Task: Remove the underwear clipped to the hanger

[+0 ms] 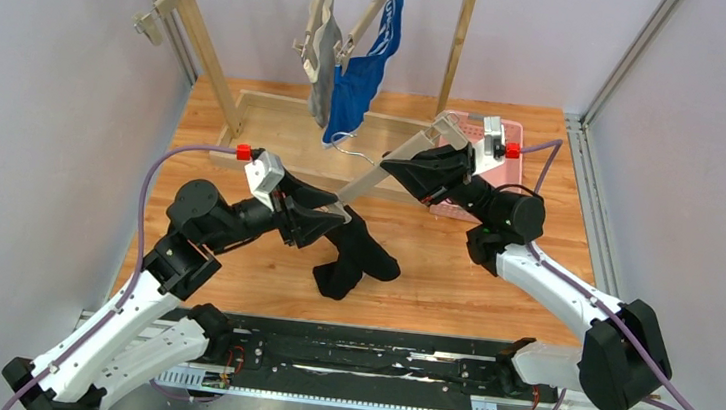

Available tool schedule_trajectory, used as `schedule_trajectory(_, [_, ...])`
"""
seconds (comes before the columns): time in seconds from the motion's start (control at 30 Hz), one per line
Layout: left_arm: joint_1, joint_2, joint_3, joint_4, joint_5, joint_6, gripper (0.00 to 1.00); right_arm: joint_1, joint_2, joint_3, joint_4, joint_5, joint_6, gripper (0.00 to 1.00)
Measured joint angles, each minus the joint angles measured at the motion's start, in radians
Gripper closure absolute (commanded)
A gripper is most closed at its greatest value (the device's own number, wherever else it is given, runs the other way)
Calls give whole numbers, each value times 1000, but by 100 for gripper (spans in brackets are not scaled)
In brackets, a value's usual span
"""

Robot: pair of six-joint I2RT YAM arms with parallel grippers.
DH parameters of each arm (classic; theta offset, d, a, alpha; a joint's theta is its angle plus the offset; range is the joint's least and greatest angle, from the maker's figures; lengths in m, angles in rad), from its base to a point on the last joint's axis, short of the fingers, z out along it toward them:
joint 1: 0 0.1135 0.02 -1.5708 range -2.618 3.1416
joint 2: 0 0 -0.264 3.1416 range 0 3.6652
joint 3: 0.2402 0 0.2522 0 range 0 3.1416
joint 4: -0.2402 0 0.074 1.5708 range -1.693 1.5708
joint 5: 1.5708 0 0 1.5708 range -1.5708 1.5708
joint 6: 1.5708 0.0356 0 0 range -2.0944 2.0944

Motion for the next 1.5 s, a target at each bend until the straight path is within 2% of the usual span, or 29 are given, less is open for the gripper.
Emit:
schedule_trajectory(0.3, [-1, 8, 0, 8, -16, -5, 42, 2, 0, 0, 18, -6, 8, 99])
schedule_trajectory(0.5, [-4, -45, -9, 3, -116, 11, 40, 20, -27, 0, 15, -34, 33, 99])
schedule_trajectory(0.73, [-5, -122, -17, 5, -140, 22, 39, 23, -66, 0, 19, -36, 32, 99])
schedule_trajectory(1.13, [-5, -102, -53, 66, 38, 16, 32, 23, -63, 0, 28, -40, 46, 99])
schedule_trajectory(1.5, [-5, -33, -75, 119, 54, 12, 33, 26, -52, 13, 57, -75, 84, 99])
